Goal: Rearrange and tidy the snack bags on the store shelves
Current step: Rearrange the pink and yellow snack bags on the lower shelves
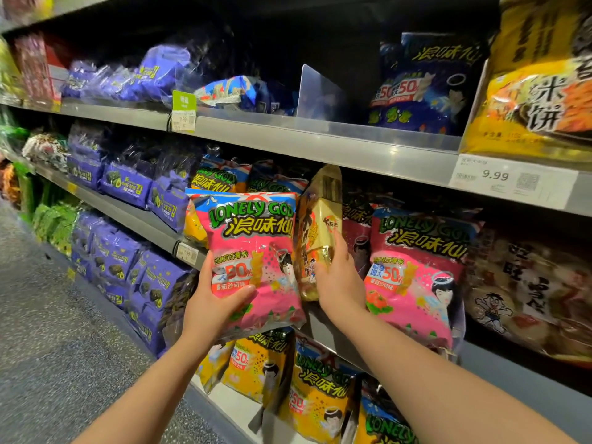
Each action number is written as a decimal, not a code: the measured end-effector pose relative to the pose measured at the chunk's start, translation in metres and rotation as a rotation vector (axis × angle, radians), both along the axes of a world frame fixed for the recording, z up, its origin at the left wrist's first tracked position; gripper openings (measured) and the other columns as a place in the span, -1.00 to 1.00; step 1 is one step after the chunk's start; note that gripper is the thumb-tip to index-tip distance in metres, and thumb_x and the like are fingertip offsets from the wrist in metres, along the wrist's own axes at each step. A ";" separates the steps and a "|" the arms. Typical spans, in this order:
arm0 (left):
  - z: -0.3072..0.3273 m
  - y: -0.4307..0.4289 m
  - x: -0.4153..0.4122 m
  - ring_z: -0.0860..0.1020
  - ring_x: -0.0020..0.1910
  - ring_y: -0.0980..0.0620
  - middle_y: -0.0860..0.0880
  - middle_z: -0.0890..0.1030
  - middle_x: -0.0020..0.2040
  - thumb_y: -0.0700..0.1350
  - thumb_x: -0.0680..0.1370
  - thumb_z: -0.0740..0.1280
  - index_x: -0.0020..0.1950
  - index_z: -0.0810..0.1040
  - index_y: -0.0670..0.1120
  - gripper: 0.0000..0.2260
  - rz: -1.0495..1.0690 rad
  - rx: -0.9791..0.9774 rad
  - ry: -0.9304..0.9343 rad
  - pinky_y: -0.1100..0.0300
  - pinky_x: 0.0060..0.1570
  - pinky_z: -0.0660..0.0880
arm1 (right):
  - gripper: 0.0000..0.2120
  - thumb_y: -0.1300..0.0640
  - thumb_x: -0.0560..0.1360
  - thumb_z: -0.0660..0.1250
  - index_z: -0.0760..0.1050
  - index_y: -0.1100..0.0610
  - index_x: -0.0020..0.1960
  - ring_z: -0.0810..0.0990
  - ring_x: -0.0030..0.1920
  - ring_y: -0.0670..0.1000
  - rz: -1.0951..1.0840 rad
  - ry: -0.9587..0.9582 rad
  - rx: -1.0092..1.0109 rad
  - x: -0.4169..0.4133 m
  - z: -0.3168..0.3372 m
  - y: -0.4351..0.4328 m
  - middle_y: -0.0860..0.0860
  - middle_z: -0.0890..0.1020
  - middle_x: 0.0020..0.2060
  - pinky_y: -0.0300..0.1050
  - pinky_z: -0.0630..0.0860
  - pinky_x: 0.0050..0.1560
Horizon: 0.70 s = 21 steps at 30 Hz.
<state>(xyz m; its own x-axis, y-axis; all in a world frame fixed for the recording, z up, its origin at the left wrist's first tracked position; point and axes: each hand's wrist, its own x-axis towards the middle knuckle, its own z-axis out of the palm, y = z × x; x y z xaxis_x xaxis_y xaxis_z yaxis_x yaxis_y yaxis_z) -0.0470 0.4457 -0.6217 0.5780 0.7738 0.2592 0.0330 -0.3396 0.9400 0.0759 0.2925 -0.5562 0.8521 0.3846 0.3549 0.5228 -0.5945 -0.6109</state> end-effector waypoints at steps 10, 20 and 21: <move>0.018 -0.024 -0.017 0.54 0.16 -0.09 0.04 0.54 0.22 0.44 0.11 0.32 0.43 0.13 0.30 -0.08 -0.022 0.054 0.032 -0.09 0.15 0.48 | -0.49 0.05 0.60 0.14 0.07 -0.26 0.46 0.59 0.03 0.12 0.110 0.063 0.271 -0.037 0.007 -0.086 -0.02 0.47 0.31 0.04 0.54 -0.01; 0.048 -0.062 0.042 0.49 0.22 -0.10 -0.03 0.51 0.19 0.15 0.32 0.49 0.49 0.16 0.14 -0.17 -0.124 0.105 -0.005 -0.01 0.18 0.42 | -0.52 0.08 0.58 0.20 0.20 -0.24 0.42 0.43 0.31 -0.05 0.141 0.127 0.429 -0.026 0.001 -0.165 -0.12 0.42 0.37 0.08 0.38 0.32; 0.051 -0.066 0.051 0.51 0.18 -0.10 -0.02 0.52 0.15 0.10 0.36 0.49 0.49 0.15 0.15 -0.20 -0.132 0.121 -0.002 -0.01 0.17 0.45 | -0.53 0.05 0.57 0.20 0.20 -0.30 0.40 0.45 0.29 -0.05 0.134 0.124 0.427 -0.025 0.000 -0.167 -0.12 0.43 0.36 0.08 0.40 0.31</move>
<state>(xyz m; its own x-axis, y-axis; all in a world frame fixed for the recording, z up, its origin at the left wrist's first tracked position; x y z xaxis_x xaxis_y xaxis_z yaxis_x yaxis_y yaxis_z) 0.0038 0.3798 -0.5709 0.6720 0.6541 0.3473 -0.0213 -0.4517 0.8919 0.0513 0.1251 -0.5561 0.8509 0.3356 0.4042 0.4855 -0.2083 -0.8490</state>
